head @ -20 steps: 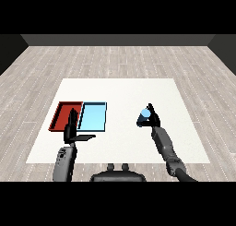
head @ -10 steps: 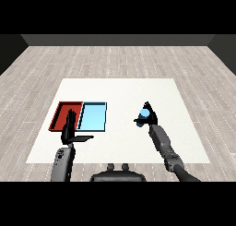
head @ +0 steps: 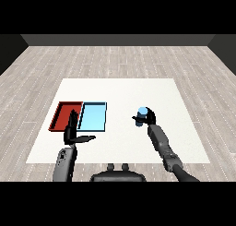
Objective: Pick the blue can and put it in the blue box
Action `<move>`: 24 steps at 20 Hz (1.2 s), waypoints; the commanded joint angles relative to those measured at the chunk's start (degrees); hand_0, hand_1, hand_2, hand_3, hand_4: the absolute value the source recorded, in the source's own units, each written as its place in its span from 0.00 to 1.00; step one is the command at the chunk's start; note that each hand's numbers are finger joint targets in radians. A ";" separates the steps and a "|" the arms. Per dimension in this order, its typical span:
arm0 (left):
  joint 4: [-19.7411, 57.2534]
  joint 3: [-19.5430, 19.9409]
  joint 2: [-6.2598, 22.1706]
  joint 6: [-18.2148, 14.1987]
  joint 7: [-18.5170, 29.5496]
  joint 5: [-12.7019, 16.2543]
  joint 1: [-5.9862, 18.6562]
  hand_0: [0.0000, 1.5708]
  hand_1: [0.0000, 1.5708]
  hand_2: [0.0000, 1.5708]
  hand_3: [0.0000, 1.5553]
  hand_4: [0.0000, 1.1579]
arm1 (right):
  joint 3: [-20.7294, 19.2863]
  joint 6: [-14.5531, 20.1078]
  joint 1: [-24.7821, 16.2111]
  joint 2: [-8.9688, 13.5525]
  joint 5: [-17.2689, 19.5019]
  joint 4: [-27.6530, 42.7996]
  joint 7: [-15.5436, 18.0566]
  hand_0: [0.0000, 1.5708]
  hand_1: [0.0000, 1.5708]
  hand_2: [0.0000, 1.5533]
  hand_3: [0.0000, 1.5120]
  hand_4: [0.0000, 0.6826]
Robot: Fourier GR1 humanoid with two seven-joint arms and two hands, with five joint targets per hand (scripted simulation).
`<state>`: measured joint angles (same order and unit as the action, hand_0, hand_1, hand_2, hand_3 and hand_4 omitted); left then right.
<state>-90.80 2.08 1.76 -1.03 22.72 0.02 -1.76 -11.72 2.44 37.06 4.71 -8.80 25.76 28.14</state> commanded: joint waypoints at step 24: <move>2.93 -6.80 -1.74 -0.28 -2.61 -1.07 3.49 0.00 0.00 0.00 0.00 0.00 | 12.49 4.99 -11.46 -4.38 5.65 38.30 -10.13 0.92 0.92 0.95 0.90 0.79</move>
<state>-88.73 -3.93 0.25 -0.75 20.00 -0.98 1.05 -1.51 6.93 29.76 1.22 -4.00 56.40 20.90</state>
